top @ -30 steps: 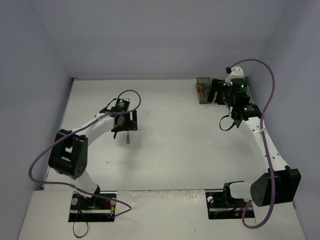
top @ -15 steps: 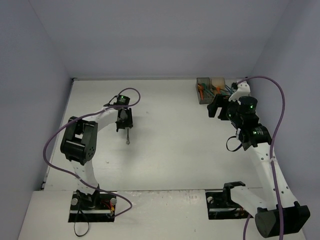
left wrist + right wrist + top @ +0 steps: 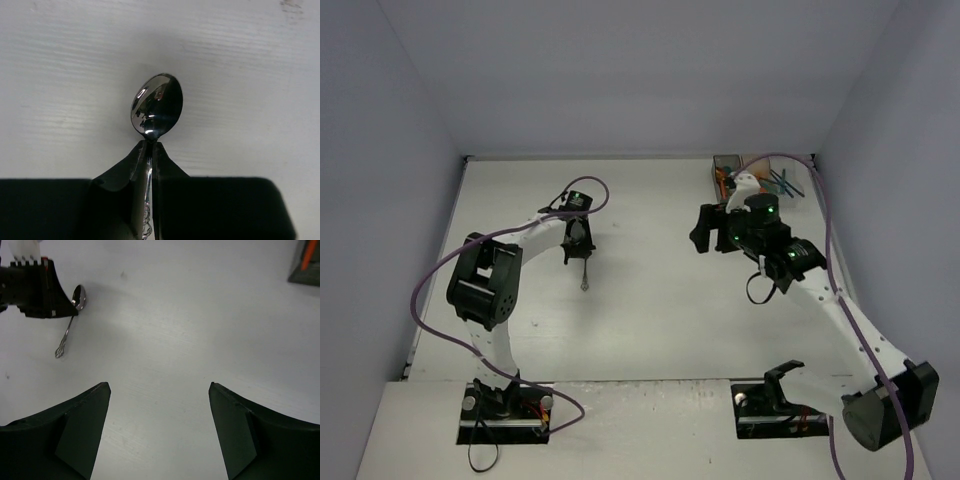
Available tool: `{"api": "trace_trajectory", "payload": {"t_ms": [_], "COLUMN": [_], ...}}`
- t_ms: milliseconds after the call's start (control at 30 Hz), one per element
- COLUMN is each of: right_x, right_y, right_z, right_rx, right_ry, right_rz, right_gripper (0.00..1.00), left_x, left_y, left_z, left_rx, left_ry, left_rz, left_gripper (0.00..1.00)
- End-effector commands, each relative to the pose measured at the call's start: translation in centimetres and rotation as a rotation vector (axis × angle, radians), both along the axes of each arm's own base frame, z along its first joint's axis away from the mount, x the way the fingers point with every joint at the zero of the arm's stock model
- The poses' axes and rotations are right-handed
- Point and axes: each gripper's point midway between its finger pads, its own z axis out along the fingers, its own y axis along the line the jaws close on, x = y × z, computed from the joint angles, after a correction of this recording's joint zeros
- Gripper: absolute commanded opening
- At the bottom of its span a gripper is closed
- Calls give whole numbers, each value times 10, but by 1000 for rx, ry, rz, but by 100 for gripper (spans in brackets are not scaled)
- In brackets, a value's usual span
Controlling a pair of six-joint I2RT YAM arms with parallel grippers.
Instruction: Sort the eating utensils into containers
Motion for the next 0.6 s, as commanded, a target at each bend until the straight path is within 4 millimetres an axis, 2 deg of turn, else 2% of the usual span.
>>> {"api": "trace_trajectory", "payload": {"t_ms": [0, 133, 367, 567], "right_x": [8, 3, -2, 1], "right_y": [49, 93, 147, 160], "right_z": [20, 11, 6, -2], "right_rx": [26, 52, 144, 181], "right_ry": [-49, -11, 14, 36], "right_rz": [59, 129, 181, 162], "right_gripper": [77, 76, 73, 69], "left_x": [16, 16, 11, 5], "left_y": [-35, -56, -88, -106], "left_z": [78, 121, 178, 205], "left_rx": [-161, -294, -477, -590], "left_ry": [-133, -184, -258, -296], "left_rz": [85, 132, 169, 163], "left_gripper": [0, 0, 0, 0]}}
